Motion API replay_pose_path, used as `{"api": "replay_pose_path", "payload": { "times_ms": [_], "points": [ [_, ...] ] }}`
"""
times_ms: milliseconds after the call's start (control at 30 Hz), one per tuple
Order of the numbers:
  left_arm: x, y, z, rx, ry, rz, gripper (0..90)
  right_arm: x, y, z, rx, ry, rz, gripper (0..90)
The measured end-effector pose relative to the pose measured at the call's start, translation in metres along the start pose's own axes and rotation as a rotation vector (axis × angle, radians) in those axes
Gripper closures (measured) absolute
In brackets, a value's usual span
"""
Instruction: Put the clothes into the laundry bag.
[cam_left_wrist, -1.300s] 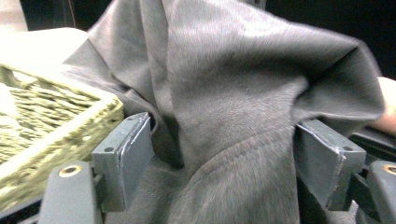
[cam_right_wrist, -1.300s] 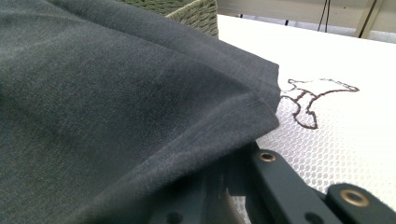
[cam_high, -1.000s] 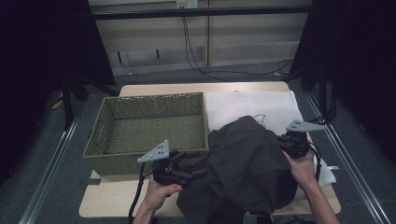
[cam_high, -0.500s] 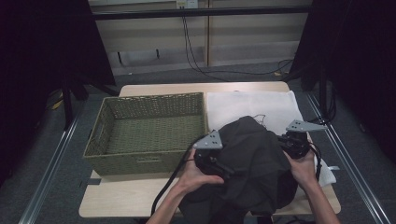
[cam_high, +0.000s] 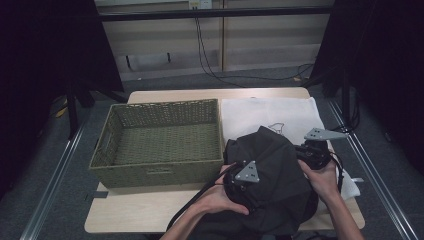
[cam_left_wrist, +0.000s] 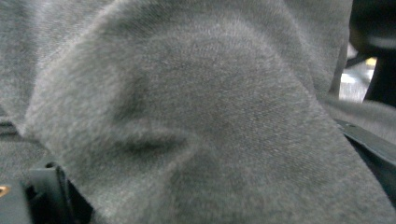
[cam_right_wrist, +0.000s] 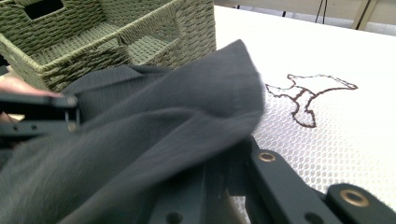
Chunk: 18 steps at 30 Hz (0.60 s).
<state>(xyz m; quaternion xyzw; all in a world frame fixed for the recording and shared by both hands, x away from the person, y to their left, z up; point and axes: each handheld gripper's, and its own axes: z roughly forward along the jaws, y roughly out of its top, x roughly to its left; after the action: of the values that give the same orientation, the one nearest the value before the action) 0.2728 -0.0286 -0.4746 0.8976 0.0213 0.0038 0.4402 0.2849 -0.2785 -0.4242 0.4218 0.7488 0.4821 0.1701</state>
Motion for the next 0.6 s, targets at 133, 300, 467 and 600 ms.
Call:
{"api": "replay_pose_path", "payload": {
  "times_ms": [133, 300, 467, 600],
  "points": [
    [-0.001, -0.002, 0.009, 0.095, 0.048, 0.039, 23.9, 0.002, 0.000, 0.003, 0.014, 0.000, -0.003, 87.6],
    [-0.001, 0.000, 0.005, 0.097, 0.071, 0.016, 56.9, 0.006, 0.004, 0.001, 0.017, -0.002, -0.014, 87.6],
    [0.002, 0.003, -0.008, 0.015, 0.015, -0.036, 71.3, 0.005, 0.010, -0.002, 0.007, -0.003, -0.014, 87.6],
    [-0.007, 0.013, -0.020, -0.029, -0.048, -0.011, 73.4, 0.001, 0.017, -0.002, -0.020, -0.006, -0.003, 87.6]
  ]
}}
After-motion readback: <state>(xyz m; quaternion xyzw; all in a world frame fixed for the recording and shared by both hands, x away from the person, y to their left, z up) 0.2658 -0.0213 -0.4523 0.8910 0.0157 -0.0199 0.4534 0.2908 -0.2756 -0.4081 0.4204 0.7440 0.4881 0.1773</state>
